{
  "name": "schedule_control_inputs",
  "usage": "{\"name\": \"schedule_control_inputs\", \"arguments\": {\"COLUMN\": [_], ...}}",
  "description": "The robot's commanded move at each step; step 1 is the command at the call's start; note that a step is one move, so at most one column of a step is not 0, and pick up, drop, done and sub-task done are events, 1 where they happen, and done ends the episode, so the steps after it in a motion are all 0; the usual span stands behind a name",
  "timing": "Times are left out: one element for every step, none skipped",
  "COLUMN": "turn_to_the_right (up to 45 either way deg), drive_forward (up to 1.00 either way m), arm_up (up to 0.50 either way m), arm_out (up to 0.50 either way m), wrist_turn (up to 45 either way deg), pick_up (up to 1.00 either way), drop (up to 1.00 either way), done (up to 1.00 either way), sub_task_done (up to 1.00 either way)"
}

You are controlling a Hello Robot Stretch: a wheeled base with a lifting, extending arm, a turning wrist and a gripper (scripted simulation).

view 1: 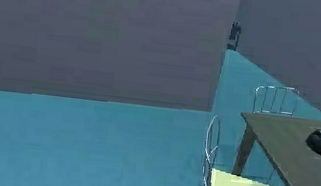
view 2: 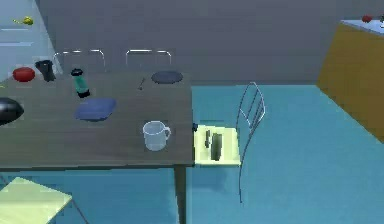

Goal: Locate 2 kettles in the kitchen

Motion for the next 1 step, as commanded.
{"name": "schedule_control_inputs", "arguments": {"turn_to_the_right": [-33.0], "drive_forward": [0.00], "arm_up": [0.00], "arm_out": [0.00], "wrist_turn": [0.0], "pick_up": [0.00], "drop": [0.00], "done": [0.00], "sub_task_done": [0.00]}}
